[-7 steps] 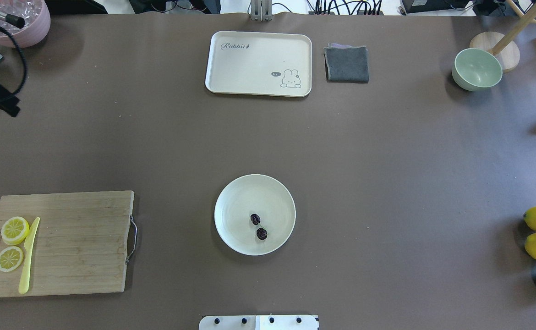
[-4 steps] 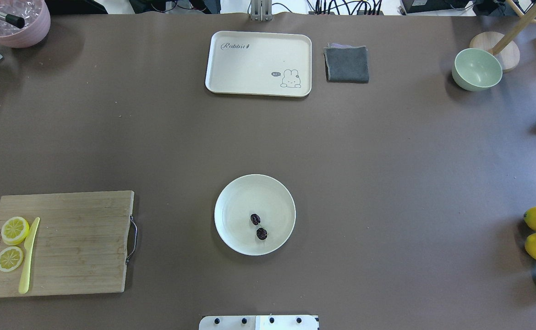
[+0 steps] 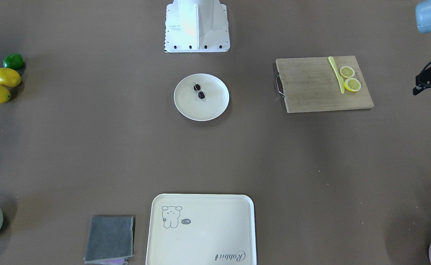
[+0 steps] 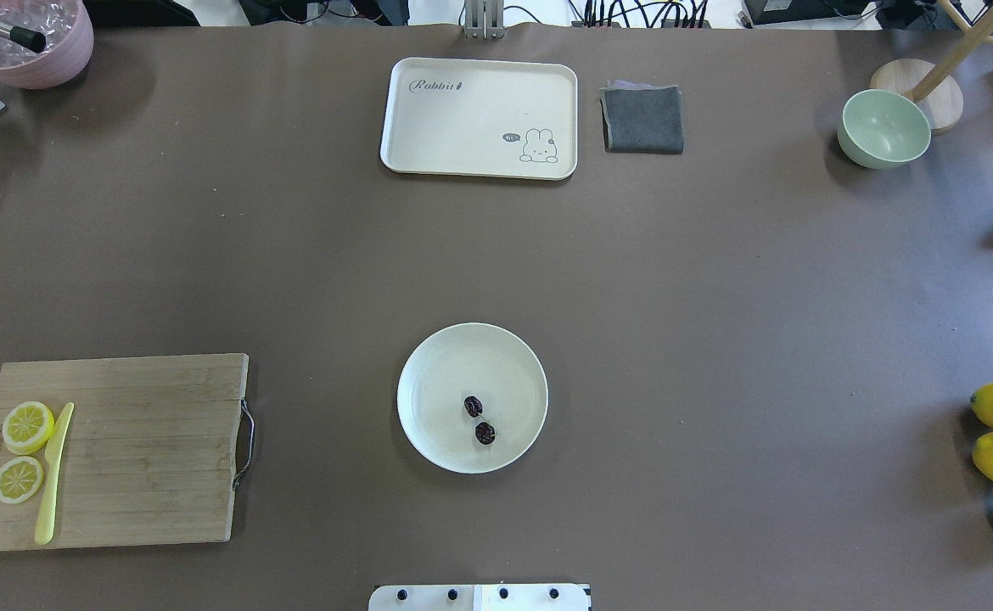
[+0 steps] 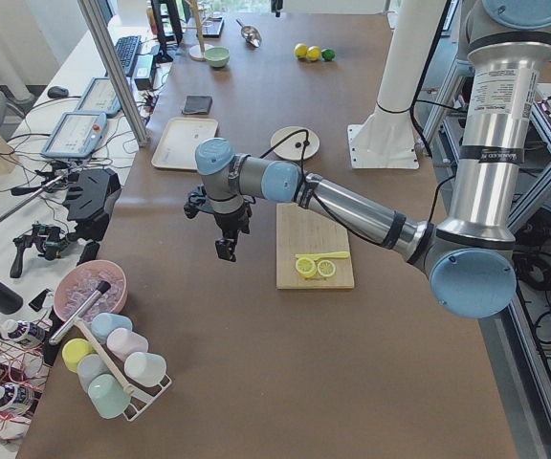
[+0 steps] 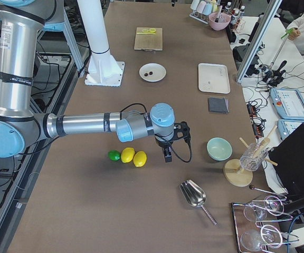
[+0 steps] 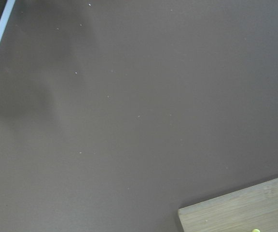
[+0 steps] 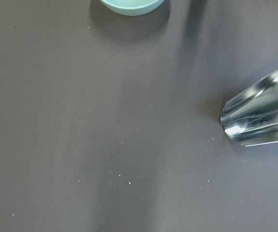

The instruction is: Place red cherry on plate

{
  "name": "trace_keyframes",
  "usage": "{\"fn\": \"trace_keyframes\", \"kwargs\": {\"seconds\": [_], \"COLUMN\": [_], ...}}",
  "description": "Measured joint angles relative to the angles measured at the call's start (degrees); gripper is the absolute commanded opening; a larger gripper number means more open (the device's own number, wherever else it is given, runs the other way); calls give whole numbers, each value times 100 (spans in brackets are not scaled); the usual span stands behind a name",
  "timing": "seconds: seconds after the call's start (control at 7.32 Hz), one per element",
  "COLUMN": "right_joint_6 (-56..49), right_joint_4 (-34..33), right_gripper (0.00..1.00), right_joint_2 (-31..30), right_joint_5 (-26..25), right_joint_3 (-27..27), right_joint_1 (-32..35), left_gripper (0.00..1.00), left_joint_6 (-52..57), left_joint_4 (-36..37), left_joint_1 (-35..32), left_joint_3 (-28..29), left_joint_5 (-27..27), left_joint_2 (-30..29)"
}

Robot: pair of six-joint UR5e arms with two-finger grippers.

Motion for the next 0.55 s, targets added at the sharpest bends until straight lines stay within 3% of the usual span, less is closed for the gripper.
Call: {"fn": "trace_keyframes", "kwargs": {"seconds": [0.55], "right_joint_6": [-4], "right_joint_4": [-43], "right_gripper": [100], "right_joint_2": [18], "right_joint_5": [-21], "right_joint_3": [-9], "right_joint_1": [18], "left_gripper": [98], "left_joint_6": [-7], "left_joint_4": [9], "left_joint_1": [-227], "left_joint_3": [21], "left_joint_5": [-373], "left_joint_2": [-9]}}
